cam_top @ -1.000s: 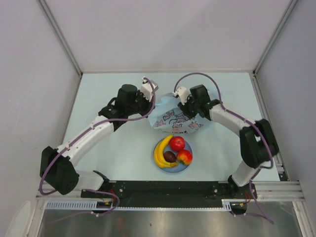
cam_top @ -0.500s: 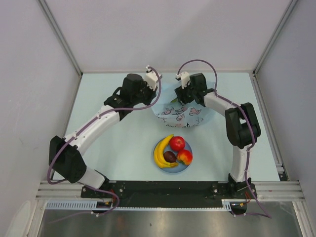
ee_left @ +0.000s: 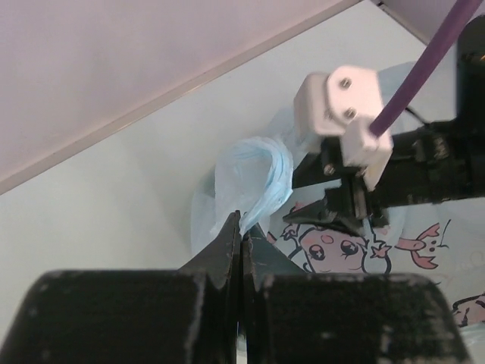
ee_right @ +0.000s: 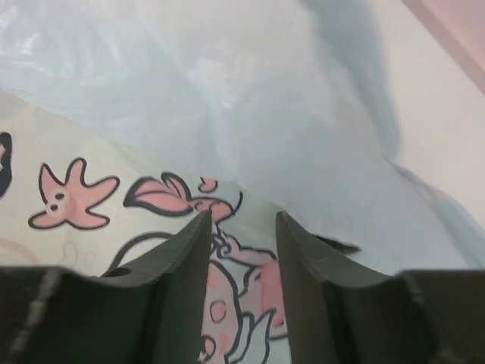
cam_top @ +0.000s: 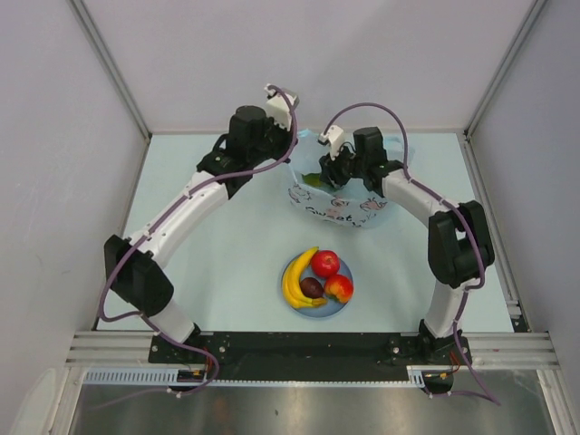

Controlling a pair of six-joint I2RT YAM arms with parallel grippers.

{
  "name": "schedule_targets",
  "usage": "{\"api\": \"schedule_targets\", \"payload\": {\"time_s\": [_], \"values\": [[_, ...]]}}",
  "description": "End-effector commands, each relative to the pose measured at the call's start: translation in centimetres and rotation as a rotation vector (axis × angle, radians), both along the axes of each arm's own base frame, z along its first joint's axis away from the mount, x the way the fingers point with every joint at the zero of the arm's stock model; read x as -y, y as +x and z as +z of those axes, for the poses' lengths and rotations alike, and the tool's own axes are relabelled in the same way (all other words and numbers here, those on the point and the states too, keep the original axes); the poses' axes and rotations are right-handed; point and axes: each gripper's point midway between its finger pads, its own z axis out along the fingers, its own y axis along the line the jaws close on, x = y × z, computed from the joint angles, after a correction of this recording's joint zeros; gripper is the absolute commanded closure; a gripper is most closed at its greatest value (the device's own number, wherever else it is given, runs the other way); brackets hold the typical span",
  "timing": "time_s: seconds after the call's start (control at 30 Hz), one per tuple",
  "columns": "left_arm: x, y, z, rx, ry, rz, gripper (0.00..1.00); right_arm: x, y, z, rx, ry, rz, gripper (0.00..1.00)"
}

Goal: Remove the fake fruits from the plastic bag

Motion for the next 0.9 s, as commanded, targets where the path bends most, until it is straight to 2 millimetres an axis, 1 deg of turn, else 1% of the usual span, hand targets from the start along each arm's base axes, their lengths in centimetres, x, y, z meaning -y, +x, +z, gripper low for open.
{"api": "schedule_targets", "payload": {"time_s": [0.0,0.03,0.07,0.1,0.13,0.17,0.2,0.23,0.3,0.33,0.4,0.43,0.47,0.5,0.53,0.57,0.6,0.63,0.67,0.7,0.73,0.77,0.8,0.87], "values": [[1.1,-0.4,5.0,0.064,-0.101,-0.041,1.00,-2.0,1.7,-0.8,0.104,0.012,0.031,0.51],[1.6,-0.6,5.9,0.075,-0.114,-0.066,1.00,-2.2,2.2,-1.1,0.114,0.016,0.020,0.43],[1.7,-0.6,6.1,0.075,-0.117,-0.072,1.00,-2.0,3.0,-2.3,0.109,0.012,-0.007,0.39],[2.0,-0.7,6.4,0.080,-0.123,-0.079,1.00,-2.2,3.8,-2.0,0.133,0.038,-0.022,0.36],[2.3,-0.9,7.2,0.093,-0.135,-0.091,1.00,-2.2,4.3,-2.3,0.139,0.047,-0.032,0.14],[2.9,-1.0,7.4,0.095,-0.140,-0.112,1.00,-1.7,5.1,-3.3,0.132,0.044,-0.077,0.03],[3.3,-1.0,7.6,0.097,-0.145,-0.129,1.00,-1.8,5.8,-2.9,0.157,0.073,-0.095,0.00],[3.9,-1.4,8.7,0.114,-0.156,-0.155,1.00,-1.8,6.1,-2.9,0.153,0.096,-0.109,0.00],[5.3,-2.0,8.6,0.107,-0.160,-0.213,0.99,-2.1,6.6,-3.2,0.171,0.124,-0.106,0.00],[5.7,-2.1,8.8,0.116,-0.157,-0.228,1.00,-2.2,6.7,-3.3,0.165,0.145,-0.115,0.00],[6.4,-2.5,8.5,0.110,-0.155,-0.248,1.00,-2.8,7.0,-3.6,0.178,0.180,-0.100,0.00],[6.5,-2.5,8.5,0.111,-0.151,-0.252,1.00,-3.1,7.1,-3.8,0.176,0.195,-0.101,0.00],[6.6,-2.6,8.5,0.112,-0.150,-0.256,1.00,-3.2,7.6,-3.4,0.202,0.220,-0.113,0.00],[6.9,-2.8,8.4,0.114,-0.147,-0.264,1.00,-3.3,7.8,-4.1,0.191,0.235,-0.122,0.00],[6.9,-2.9,8.4,0.118,-0.142,-0.270,0.99,-3.4,7.9,-4.3,0.174,0.264,-0.132,0.00],[7.0,-3.0,8.6,0.123,-0.142,-0.276,1.00,-3.4,8.3,-4.1,0.187,0.281,-0.139,0.00],[7.1,-3.2,8.6,0.123,-0.141,-0.285,1.00,-3.3,8.6,-5.5,0.163,0.279,-0.152,0.00],[7.2,-3.2,8.5,0.122,-0.139,-0.287,1.00,-3.2,9.1,-5.6,0.163,0.290,-0.172,0.00],[7.2,-3.2,8.6,0.124,-0.140,-0.289,1.00,-3.0,9.4,-6.1,0.119,0.281,-0.196,0.00],[7.4,-3.3,8.7,0.127,-0.139,-0.295,1.00,-3.3,10.1,-5.2,0.140,0.308,-0.197,0.01],[7.5,-3.3,8.7,0.127,-0.139,-0.295,1.00,-3.3,10.2,-5.5,0.129,0.307,-0.203,0.01],[7.5,-3.2,8.7,0.128,-0.140,-0.295,1.00,-3.4,10.3,-5.8,0.129,0.305,-0.200,0.03],[7.6,-3.2,8.9,0.132,-0.144,-0.295,1.00,-3.8,10.6,-5.2,0.133,0.303,-0.185,0.15],[7.9,-3.1,8.9,0.135,-0.144,-0.300,1.00,-4.0,10.6,-6.4,0.092,0.277,-0.176,0.28]]}}
